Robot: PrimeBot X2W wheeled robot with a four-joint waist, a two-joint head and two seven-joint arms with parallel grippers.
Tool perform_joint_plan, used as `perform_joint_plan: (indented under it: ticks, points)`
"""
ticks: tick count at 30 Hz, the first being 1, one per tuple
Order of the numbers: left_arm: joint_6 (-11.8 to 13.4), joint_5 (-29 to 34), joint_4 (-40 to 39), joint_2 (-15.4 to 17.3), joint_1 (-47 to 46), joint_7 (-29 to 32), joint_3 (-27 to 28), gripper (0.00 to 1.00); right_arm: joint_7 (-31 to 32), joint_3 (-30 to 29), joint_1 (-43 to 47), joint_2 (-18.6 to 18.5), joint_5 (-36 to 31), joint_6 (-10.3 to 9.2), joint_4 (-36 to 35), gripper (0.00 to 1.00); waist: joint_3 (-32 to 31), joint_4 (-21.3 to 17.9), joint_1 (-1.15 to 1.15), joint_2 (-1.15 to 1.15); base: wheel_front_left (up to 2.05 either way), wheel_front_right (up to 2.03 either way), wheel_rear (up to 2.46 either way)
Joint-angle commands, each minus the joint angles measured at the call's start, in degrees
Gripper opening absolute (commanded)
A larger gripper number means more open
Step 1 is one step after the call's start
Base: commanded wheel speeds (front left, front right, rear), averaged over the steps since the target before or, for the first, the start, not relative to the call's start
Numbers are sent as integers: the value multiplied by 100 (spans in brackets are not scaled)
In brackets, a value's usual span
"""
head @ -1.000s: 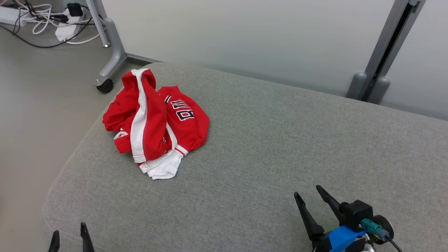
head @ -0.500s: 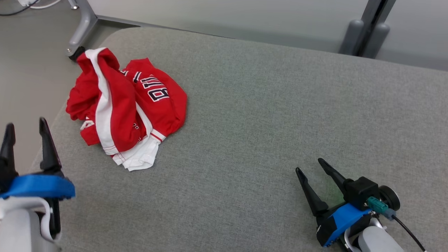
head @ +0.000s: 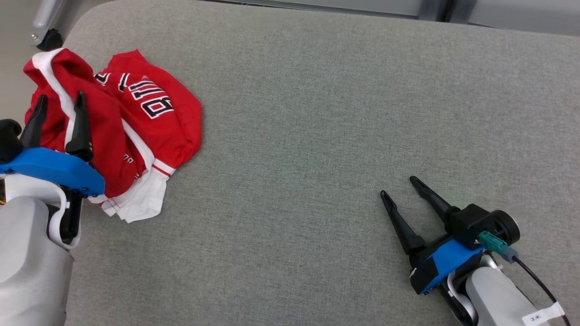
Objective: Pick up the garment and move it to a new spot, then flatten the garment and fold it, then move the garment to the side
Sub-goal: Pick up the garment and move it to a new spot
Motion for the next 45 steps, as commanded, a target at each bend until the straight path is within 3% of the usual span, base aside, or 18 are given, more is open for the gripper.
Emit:
perform_joint_plan:
  ticks: [1, 9, 10, 11, 17, 22, 27, 36, 45]
  points:
    - [-12, -171, 124, 80, -156, 81, -126, 100, 11, -15, -4, -98, 33, -5, 81, 100, 32, -48, -1, 0, 0, 0, 0]
    - [-12, -665, 1029, 272, -493, 332, -591, 100, 14, 2, -74, -88, 54, -7, 107, 100, 161, -259, -1, 0, 0, 0, 0]
    - [-11, -647, 1148, 298, -526, 296, -604, 38, 14, -1, -69, -75, 66, -7, 112, 100, 154, -278, -1, 0, 0, 0, 0]
    - [7, -576, 1251, 342, -586, 226, -628, 0, 14, 1, -59, -59, 69, -7, 114, 100, 146, -298, -1, 0, 0, 0, 0]
    - [201, -158, 1399, 491, -896, -277, -807, 0, 11, -19, 50, 84, 85, -5, 120, 100, -101, -429, -1, 0, 0, 0, 0]
    - [178, 190, 900, 631, -1191, -424, -937, 0, 8, -103, 168, 244, 137, -4, 121, 100, -471, -587, -1, 0, 0, 0, 0]
    - [108, 375, 196, 519, -1367, -446, -1092, 0, 6, -148, 367, 453, 167, -4, 170, 100, -876, -865, -1, 0, 0, 0, 0]
    - [26, 350, -988, -24, -1136, -450, -1514, 0, 5, -235, 769, 626, 213, -4, 199, 100, -1468, -1604, -1, 0, 0, 0, 0]
    - [-10, 331, -1286, -1055, -796, -450, -2072, 0, 5, -371, 1052, 650, 211, -3, 194, 100, -1648, -2198, -1, 0, 0, 0, 0]
